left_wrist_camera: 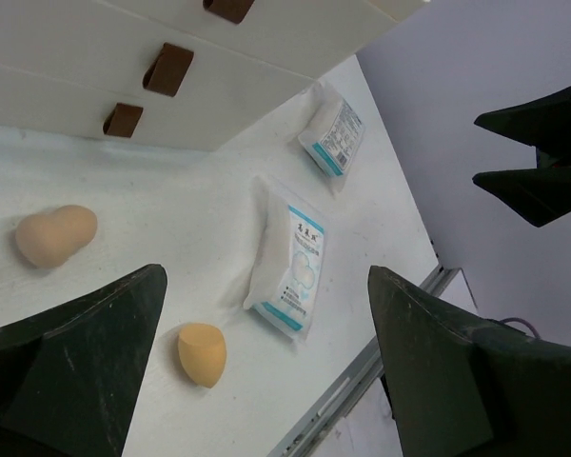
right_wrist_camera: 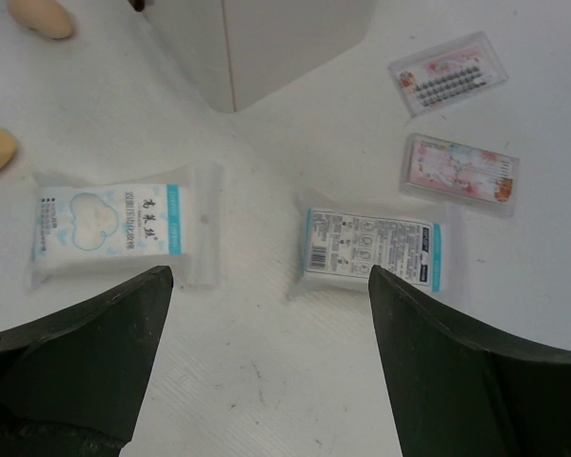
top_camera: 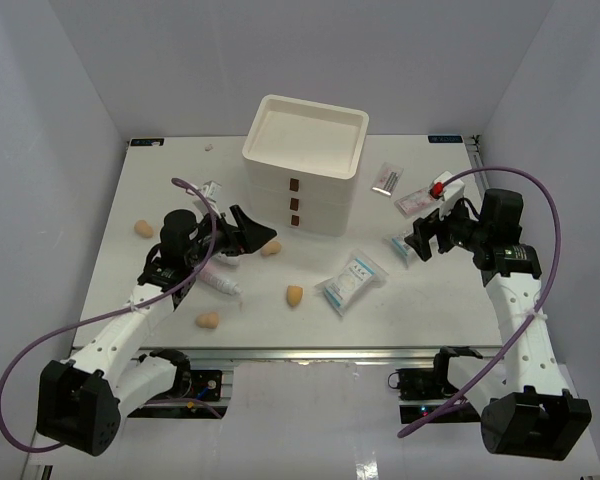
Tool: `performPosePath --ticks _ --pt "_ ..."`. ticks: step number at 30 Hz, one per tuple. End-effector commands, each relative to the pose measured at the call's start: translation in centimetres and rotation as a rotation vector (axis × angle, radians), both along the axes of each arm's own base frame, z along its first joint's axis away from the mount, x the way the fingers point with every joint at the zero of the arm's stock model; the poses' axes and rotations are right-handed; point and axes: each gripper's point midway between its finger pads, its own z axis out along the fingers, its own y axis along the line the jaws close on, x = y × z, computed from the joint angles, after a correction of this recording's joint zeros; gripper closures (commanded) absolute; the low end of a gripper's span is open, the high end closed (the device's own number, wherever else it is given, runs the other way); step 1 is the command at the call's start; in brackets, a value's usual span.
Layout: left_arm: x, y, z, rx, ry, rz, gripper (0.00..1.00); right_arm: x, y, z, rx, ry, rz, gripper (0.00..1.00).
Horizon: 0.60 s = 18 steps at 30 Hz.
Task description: Organize the makeup
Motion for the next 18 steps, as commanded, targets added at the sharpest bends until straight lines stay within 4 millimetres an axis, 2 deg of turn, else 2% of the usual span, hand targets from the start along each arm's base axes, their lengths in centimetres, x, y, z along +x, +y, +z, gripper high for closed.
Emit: performPosePath --ticks 1,3,7,9,11,13,17,18 --pt "2.4 -0.7 3.3 0.070 -0.174 0.020 0.02 -0.2 2.2 2.5 0.102 -0.007 0.104 0.10" --pt "3.5 -0.8 4.7 0.100 -0.242 0.036 0.02 0.2 2.5 3.1 0.147 0.007 0.096 0.10" --pt "6.0 -2.1 5.3 0.164 -0.311 0.039 0.02 0.9 3.2 3.5 0.227 0.049 0.093 0.10" --pt "7.4 -3.2 4.2 0.202 -0.300 0.034 0.02 1.3 3.4 3.6 0.265 0.072 0.084 0.10" --pt "8.3 -4.3 4.8 0.230 -0.326 0.036 0.02 1.6 3.7 3.8 0.302 0.091 0.087 0.10" --pt "9.9 -5.0 4.4 0.280 -0.333 0.063 0.04 1.8 3.8 4.0 0.328 0.102 0.084 0.10" --pt "11.7 -6.8 3.2 0.375 -0.320 0.103 0.07 2.1 3.8 4.3 0.339 0.100 0.076 0.10" --pt "12.4 -6.8 3.7 0.397 -0.332 0.134 0.08 2.1 3.7 4.3 0.340 0.101 0.074 0.10"
